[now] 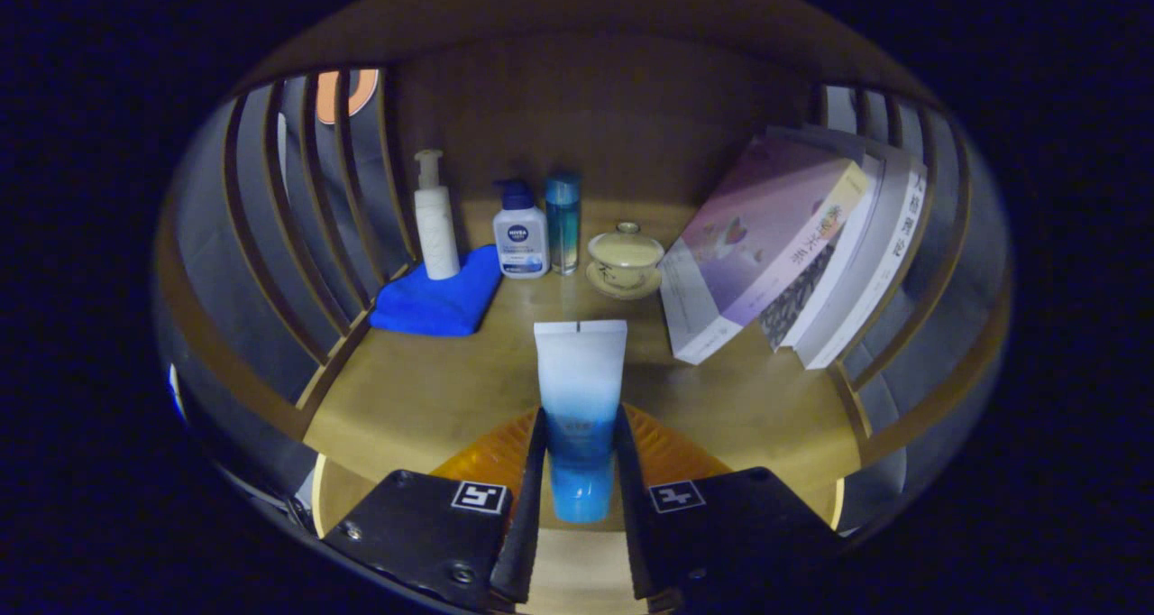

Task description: Pull open the drawer, take out the items inside it, and place them on the countertop above the cabinet.

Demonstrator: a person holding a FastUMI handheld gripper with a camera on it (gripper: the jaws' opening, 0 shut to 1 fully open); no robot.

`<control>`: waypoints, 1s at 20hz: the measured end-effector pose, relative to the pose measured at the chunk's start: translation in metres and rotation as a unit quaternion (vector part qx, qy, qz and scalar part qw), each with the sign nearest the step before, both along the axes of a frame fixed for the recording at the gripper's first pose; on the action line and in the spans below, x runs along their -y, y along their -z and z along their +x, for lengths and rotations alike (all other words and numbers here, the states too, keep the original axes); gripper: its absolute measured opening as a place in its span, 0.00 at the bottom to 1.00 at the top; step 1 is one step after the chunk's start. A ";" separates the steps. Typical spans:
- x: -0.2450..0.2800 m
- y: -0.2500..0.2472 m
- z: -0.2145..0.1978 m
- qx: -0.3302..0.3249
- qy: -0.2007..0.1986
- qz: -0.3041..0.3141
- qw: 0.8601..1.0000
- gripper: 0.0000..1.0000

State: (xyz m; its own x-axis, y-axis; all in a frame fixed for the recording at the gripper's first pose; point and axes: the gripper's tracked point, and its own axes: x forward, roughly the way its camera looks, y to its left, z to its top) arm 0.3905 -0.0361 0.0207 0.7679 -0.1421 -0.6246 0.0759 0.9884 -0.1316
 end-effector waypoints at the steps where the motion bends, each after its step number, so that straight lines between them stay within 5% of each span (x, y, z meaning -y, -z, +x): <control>1: 0.000 0.003 0.006 0.000 0.001 -0.004 1.000 0.44; 17: -0.006 0.047 0.014 -0.008 0.020 0.014 1.000 0.51; 20: -0.010 0.032 -0.004 0.013 0.015 0.003 1.000 0.72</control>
